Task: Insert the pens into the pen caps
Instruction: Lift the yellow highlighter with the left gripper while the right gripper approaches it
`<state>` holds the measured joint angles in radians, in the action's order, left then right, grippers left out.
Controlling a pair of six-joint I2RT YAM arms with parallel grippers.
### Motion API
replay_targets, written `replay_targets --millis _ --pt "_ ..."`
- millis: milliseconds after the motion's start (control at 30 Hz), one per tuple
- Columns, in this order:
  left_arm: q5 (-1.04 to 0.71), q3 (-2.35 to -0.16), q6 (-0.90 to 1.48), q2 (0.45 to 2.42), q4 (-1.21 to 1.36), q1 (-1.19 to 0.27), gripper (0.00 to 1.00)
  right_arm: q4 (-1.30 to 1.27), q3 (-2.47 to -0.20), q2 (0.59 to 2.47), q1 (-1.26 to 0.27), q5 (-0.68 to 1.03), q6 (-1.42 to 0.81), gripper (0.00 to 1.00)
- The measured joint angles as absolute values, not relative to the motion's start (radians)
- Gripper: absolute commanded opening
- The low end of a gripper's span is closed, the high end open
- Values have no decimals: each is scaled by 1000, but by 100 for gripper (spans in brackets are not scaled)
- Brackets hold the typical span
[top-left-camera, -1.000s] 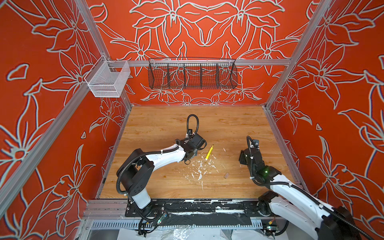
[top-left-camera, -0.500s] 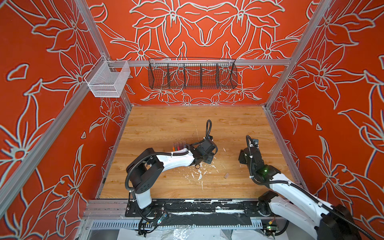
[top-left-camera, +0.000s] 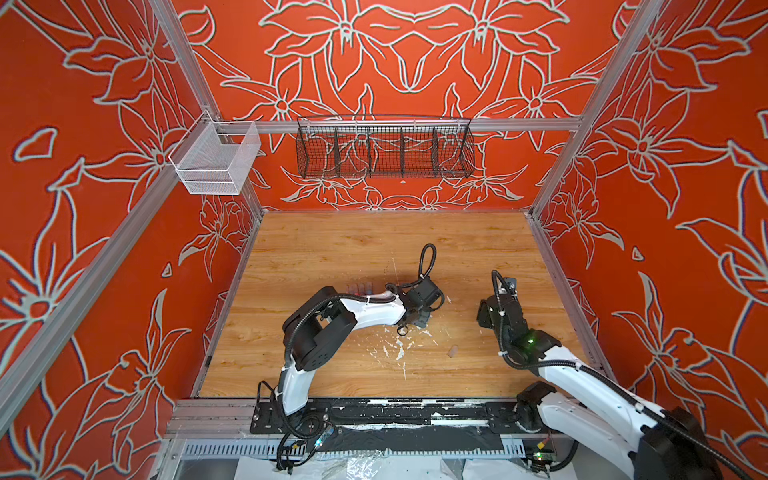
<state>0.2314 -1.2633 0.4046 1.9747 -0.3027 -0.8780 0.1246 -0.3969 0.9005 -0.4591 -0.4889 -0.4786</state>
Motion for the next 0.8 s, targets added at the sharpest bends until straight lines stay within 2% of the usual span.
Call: replay_targets --millis 133,667,800 --pt "236 -1269 406 1980 -310 -878 30 125 -397 904 -459 -488 -479 65" --pt "253 -1320 439 2012 -336 -878 4 131 -400 902 -459 -487 -479 65" --pt "198 -1207 439 1922 -304 -878 0 184 -441 878 -459 -421 -499 63"
